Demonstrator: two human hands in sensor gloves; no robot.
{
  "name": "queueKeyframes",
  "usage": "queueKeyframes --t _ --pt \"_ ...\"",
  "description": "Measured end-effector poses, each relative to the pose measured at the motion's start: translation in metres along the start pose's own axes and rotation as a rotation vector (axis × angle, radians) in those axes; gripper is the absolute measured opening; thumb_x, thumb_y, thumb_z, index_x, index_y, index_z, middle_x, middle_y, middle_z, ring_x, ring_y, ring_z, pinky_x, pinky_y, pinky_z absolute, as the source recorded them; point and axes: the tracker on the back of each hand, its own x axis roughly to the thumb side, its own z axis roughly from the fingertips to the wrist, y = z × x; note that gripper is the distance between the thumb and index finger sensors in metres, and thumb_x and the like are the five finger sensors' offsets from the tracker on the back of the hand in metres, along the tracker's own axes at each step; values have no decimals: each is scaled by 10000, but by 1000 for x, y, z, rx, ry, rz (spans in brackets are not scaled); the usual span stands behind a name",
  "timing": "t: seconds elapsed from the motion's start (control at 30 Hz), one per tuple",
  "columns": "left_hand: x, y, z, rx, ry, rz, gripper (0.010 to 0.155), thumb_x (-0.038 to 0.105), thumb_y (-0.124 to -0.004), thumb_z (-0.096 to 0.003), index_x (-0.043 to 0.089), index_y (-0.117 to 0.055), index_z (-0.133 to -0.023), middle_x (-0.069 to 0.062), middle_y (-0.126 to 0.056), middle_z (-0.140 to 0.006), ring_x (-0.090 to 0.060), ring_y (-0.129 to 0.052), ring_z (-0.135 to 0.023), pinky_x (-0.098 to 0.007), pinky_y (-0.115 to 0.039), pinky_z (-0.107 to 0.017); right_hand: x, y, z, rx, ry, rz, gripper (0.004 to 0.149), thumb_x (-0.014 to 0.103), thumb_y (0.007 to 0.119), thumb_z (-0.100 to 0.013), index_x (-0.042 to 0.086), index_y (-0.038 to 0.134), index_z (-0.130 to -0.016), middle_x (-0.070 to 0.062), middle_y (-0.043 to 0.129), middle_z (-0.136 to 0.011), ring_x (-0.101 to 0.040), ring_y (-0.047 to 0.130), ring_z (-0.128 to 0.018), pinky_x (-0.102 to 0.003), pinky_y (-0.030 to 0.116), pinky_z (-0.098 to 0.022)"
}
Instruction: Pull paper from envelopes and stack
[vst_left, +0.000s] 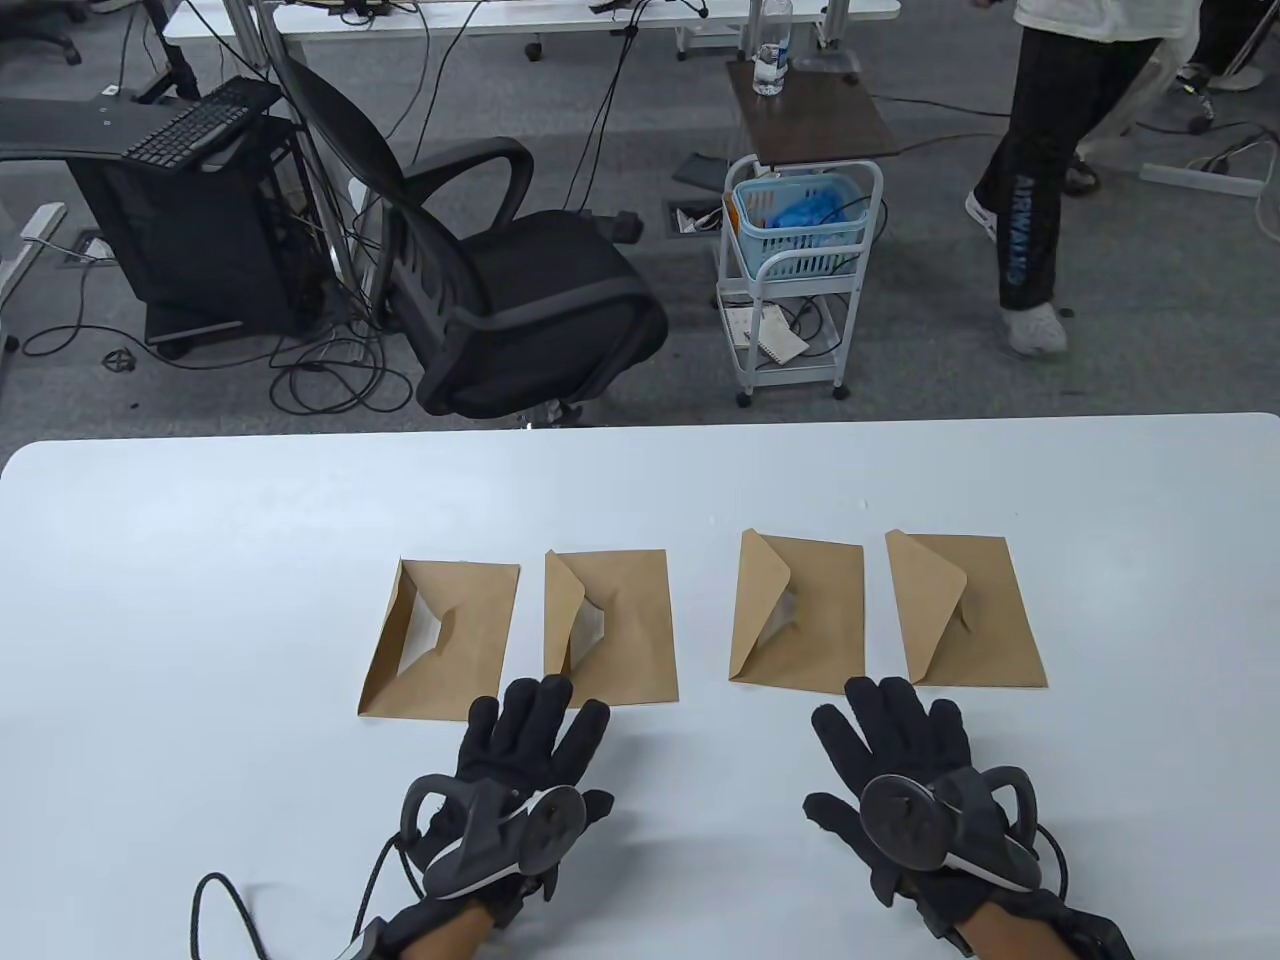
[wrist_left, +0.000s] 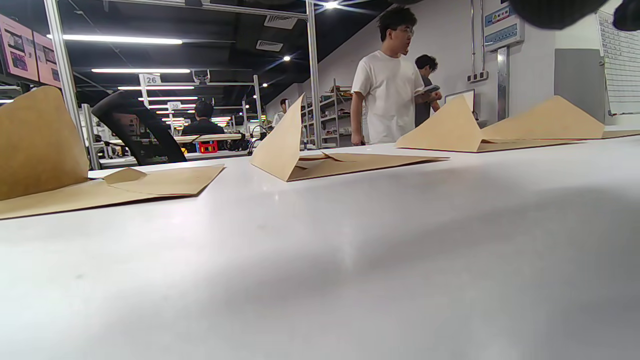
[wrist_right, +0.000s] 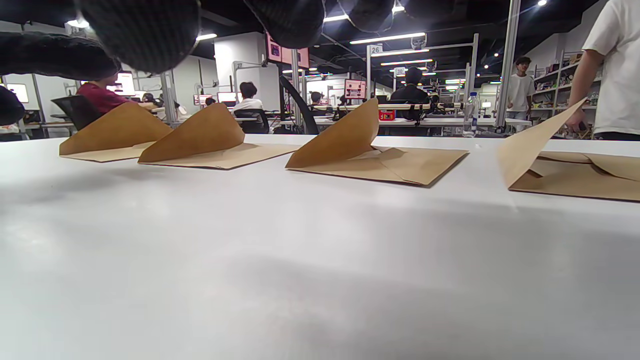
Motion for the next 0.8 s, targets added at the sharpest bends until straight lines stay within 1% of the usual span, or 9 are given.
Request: queueKeyframes --t 0.37,0.47,0.53,0.63,0.73,0.8 --pt "0 0 0 -8 6 13 780 620 -664 -491 386 -294 -1136 -96 -204 -1208 -418 -273 -1145 -640 -225 -799 0 2 0 -1 3 -10 759 602 700 -496 236 479 -1123 -195 357 -1177 -482 334 -1092 -741 308 -704" --pt "0 1 0 -9 13 15 780 619 -664 -492 384 -294 -1137 -96 -205 -1208 -420 -274 -1144 -640 -225 -799 -2 3 -3 1 21 -7 760 602 701 -497 237 475 -1124 -194 356 -1177 -482 336 -1093 -740 314 -706" --pt "-1 1 -1 -7 19 14 779 618 -665 -492 383 -297 -1137 -96 -207 -1208 -417 -276 -1145 -640 -226 -799 -8 1 -8 -5 49 -9 766 601 710 -494 238 471 -1125 -193 352 -1178 -482 341 -1094 -738 318 -708" --pt "-3 0 -1 -9 23 11 778 619 -665 -490 382 -303 -1137 -97 -216 -1209 -418 -283 -1145 -639 -229 -799 -21 -4 -15 -42 98 -26 786 591 762 -480 234 478 -1120 -190 359 -1175 -479 378 -1091 -730 358 -714" --pt "-4 -1 -1 -11 33 7 774 618 -665 -492 383 -307 -1136 -96 -220 -1208 -416 -288 -1145 -639 -232 -799 -40 -15 -23 -93 201 -52 817 573 800 -472 227 449 -1124 -197 352 -1174 -495 413 -1085 -722 397 -716" --pt "-5 -1 -1 -14 35 10 776 618 -666 -490 382 -308 -1137 -97 -222 -1209 -417 -288 -1145 -640 -233 -799 -57 -21 -30 -96 301 -68 840 558 825 -468 216 432 -1127 -208 339 -1172 -506 414 -1083 -720 402 -718"
